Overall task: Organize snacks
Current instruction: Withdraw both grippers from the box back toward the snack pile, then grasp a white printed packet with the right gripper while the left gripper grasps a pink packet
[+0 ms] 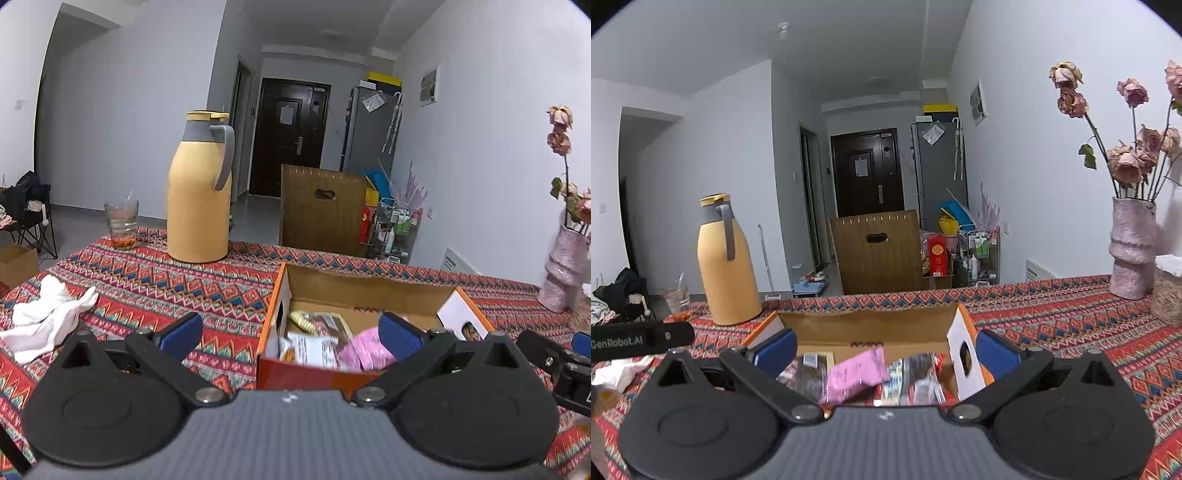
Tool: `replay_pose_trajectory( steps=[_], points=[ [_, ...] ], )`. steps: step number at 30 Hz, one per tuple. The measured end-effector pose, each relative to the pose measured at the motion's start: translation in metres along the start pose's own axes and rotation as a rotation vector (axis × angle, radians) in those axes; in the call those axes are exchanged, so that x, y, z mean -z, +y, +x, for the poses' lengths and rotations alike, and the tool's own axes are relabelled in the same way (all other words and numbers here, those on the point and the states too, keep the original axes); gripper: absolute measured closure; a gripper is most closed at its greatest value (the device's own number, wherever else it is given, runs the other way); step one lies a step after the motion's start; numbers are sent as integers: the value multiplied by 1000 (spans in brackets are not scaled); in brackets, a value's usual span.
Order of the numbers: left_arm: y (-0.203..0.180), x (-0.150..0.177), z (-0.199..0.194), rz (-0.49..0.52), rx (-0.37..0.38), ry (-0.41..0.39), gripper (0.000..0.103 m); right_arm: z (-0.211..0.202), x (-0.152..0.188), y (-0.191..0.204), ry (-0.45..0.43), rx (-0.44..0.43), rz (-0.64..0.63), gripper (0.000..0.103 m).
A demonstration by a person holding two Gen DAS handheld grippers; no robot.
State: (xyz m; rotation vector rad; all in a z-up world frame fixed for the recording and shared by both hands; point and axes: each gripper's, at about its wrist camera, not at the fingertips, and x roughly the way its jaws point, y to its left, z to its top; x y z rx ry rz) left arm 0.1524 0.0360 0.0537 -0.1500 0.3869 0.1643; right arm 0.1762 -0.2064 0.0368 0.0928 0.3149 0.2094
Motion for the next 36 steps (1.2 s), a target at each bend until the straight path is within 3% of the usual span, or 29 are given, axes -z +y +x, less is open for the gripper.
replay_pose_trajectory(
  steps=[10,26,32,34,36],
  points=[
    [18,40,-32,34,2,77,0,-49,42,5,66,-3,-29,0],
    [23,100,-63,35,1,194,0,-86,124,32,291,-37,-77,1],
    [17,114,-72,29,8,213,0,-86,141,39,326,-27,-62,13],
    [17,116,-75,25,7,214,0,-85,144,41,325,-29,-57,19],
    [16,118,-77,23,6,217,0,-84,147,43,323,-24,-59,33]
  ],
)
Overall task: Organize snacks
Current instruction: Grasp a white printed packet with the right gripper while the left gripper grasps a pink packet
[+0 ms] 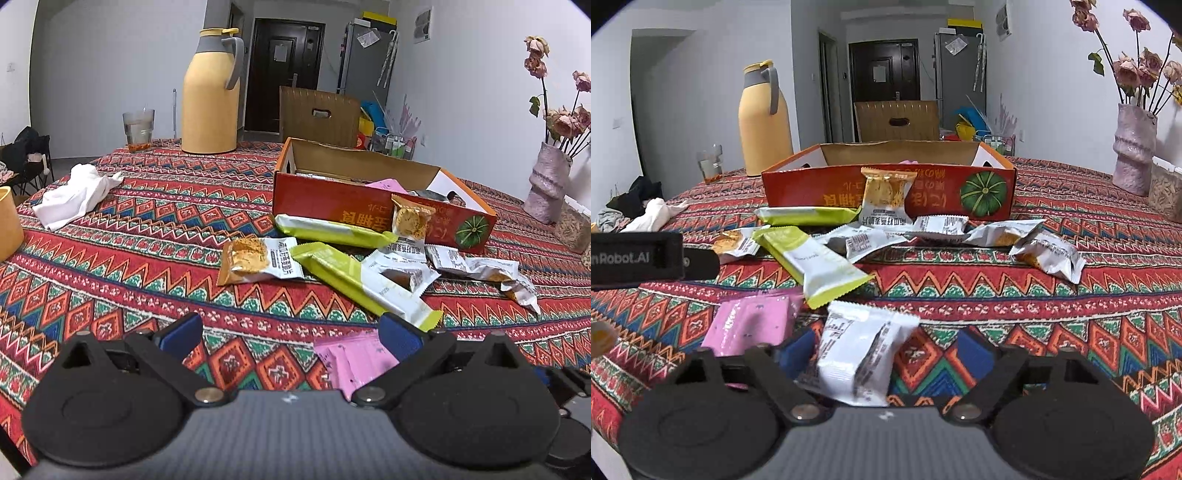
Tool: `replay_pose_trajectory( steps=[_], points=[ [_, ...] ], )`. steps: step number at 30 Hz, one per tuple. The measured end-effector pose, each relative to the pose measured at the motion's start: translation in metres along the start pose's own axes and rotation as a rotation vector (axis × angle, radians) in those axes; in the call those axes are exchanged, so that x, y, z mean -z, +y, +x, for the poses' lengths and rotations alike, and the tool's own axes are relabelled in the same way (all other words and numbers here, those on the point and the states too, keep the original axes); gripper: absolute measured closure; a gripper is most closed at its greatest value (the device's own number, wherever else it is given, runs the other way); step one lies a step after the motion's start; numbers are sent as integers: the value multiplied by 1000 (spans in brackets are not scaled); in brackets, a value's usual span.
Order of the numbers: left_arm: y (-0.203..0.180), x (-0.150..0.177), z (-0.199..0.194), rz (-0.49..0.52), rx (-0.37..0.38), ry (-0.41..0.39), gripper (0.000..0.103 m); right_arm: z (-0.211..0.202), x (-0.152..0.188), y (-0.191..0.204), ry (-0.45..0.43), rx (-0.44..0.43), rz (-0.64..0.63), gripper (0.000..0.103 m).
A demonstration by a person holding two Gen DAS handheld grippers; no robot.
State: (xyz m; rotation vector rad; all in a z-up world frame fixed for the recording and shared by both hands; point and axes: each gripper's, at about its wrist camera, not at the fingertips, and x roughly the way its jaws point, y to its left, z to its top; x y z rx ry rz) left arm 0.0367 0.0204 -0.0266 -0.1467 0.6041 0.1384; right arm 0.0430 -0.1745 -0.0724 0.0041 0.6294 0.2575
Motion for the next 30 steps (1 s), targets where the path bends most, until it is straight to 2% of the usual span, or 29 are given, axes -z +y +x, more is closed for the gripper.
replay_pose_trajectory(
  steps=[2,4,6,10,18,30],
  points=[
    [-2,2,0,-1,-3,6,0,2,3,-1,1,6,12,46],
    [-3,4,0,-3,-5,14,0,1,5,-4,-11,19,27,52],
    [-4,6,1,-6,-7,23,0,-1,6,-6,-21,15,40,63],
    [-8,8,2,-7,-5,34,0,-7,9,-12,-51,4,58,63],
    [-30,13,7,30,6,65,0,-30,8,-44,-148,39,125,63],
    [-58,22,20,69,-9,104,0,-32,22,-72,-159,38,166,63]
  ],
)
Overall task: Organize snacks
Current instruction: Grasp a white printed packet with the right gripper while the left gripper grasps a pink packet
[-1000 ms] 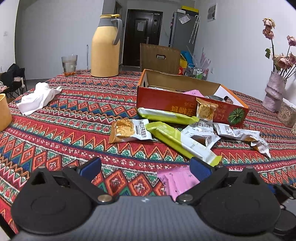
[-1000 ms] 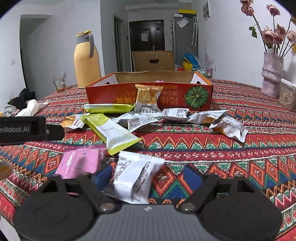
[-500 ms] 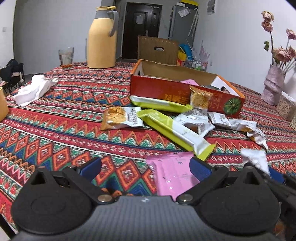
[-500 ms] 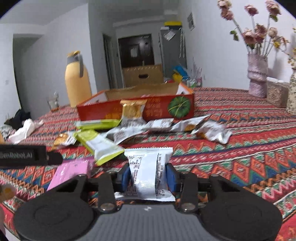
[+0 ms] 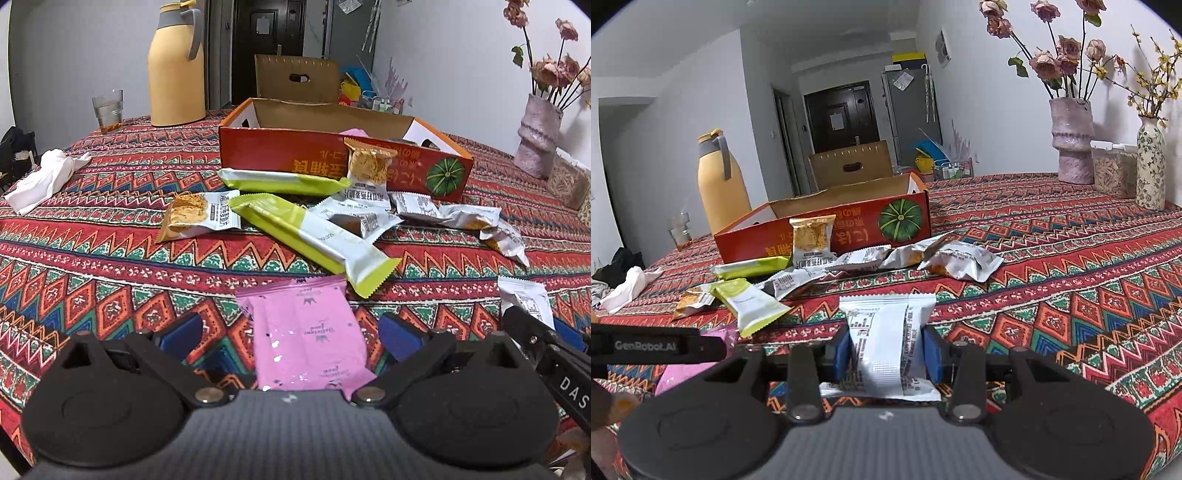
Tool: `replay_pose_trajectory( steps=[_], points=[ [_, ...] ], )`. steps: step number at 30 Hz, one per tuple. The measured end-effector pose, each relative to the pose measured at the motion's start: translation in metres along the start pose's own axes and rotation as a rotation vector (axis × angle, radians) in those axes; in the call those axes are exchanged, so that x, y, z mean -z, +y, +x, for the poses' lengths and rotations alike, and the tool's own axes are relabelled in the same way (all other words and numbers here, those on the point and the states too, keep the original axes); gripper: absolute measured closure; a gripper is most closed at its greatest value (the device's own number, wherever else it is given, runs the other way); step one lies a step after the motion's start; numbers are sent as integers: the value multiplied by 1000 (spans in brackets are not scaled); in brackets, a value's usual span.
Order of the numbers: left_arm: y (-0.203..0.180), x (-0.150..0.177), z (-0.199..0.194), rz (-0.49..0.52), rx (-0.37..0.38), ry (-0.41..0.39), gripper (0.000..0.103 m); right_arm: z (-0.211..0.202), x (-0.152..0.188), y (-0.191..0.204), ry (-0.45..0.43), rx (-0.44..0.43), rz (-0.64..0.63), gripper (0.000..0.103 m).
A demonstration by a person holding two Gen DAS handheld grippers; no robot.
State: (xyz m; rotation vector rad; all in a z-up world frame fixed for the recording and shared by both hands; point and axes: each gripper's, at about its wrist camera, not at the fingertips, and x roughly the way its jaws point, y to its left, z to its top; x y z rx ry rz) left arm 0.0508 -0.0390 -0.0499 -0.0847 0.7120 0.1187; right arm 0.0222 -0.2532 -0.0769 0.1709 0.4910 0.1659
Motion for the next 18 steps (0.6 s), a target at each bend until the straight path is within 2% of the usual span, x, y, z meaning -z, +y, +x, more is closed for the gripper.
replay_pose_trajectory(
  steps=[12,15,18],
  points=[
    [-8,8,10,17,-24,27,2,2,7,-4,12,-17,-2,63],
    [-7,9,8,18,-24,20,8,3,8,-3,15,-19,-3,63],
    [-6,10,5,22,-19,8,23,3,8,-2,17,-20,-5,63]
  ],
)
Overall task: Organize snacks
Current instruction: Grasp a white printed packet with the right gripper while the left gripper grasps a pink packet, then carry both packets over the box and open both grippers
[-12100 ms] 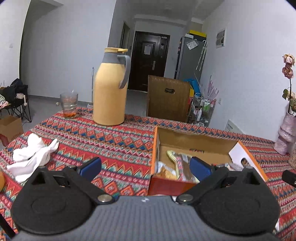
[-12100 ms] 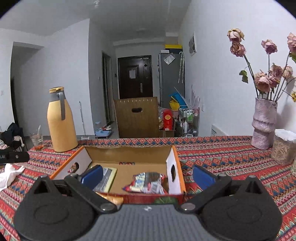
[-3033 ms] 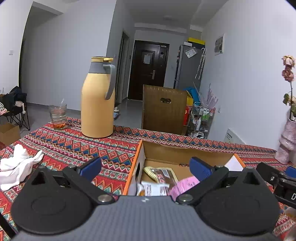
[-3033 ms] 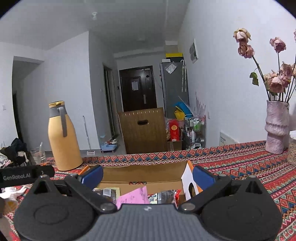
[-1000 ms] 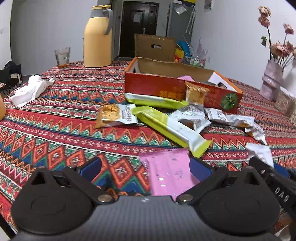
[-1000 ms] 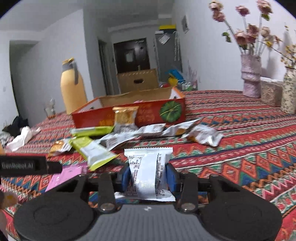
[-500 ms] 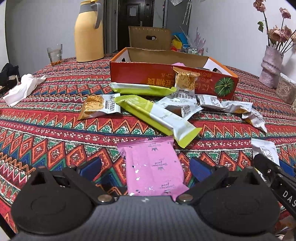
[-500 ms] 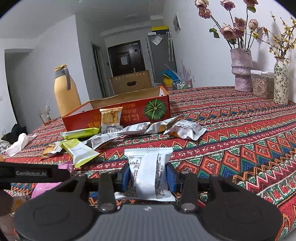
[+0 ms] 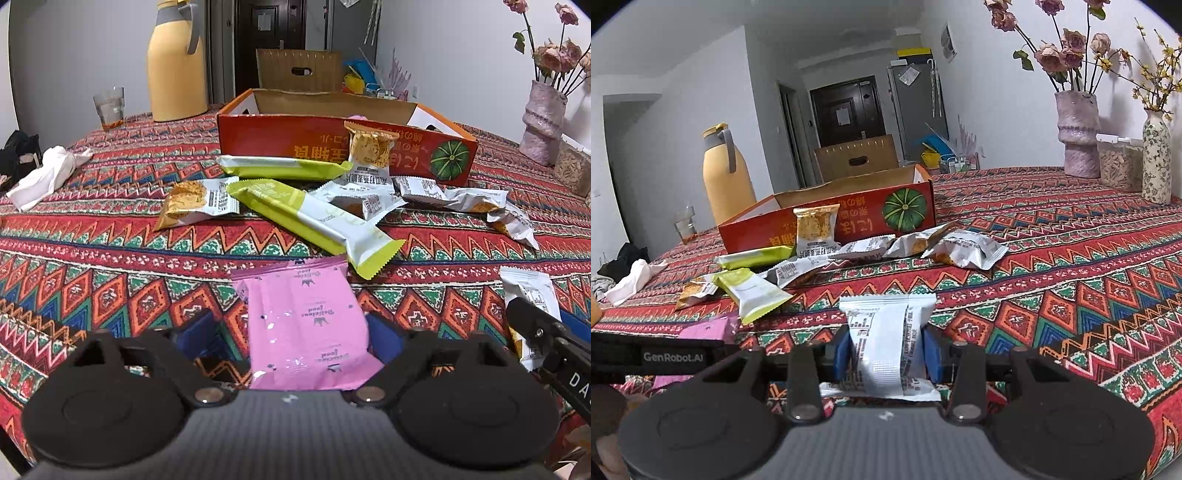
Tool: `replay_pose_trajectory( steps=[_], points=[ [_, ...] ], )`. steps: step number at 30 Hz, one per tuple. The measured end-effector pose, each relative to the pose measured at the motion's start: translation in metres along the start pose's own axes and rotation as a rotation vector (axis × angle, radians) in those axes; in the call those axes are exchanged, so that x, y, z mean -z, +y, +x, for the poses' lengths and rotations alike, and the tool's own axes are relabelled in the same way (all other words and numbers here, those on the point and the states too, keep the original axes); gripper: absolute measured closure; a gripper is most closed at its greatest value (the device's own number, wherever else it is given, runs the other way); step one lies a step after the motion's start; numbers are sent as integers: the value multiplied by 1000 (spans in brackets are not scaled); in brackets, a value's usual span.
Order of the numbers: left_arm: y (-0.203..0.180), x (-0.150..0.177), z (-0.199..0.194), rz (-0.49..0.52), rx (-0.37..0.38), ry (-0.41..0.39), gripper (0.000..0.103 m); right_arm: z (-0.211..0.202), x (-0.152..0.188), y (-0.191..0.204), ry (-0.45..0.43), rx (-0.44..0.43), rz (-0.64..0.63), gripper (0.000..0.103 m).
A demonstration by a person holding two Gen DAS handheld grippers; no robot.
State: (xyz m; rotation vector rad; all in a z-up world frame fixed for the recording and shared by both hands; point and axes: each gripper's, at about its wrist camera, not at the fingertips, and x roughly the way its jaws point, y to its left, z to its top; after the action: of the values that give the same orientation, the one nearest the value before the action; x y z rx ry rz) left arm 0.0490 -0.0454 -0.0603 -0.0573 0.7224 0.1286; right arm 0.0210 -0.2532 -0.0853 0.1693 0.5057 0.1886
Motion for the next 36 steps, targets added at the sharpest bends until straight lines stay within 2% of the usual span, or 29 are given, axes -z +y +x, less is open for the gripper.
replay_pose_trajectory(
  steps=[3,10,23,36],
  points=[
    [1,0,-4,9,8,-10,40,0,0,1,0,-1,-3,63],
    [3,0,-7,14,25,-12,40,-2,1,5,1,-8,-18,63],
    [10,-8,-25,27,47,-77,40,-5,-4,10,-13,-7,-39,63],
    [12,-43,-34,42,91,-159,40,-5,-28,26,-59,1,-84,63]
  ],
)
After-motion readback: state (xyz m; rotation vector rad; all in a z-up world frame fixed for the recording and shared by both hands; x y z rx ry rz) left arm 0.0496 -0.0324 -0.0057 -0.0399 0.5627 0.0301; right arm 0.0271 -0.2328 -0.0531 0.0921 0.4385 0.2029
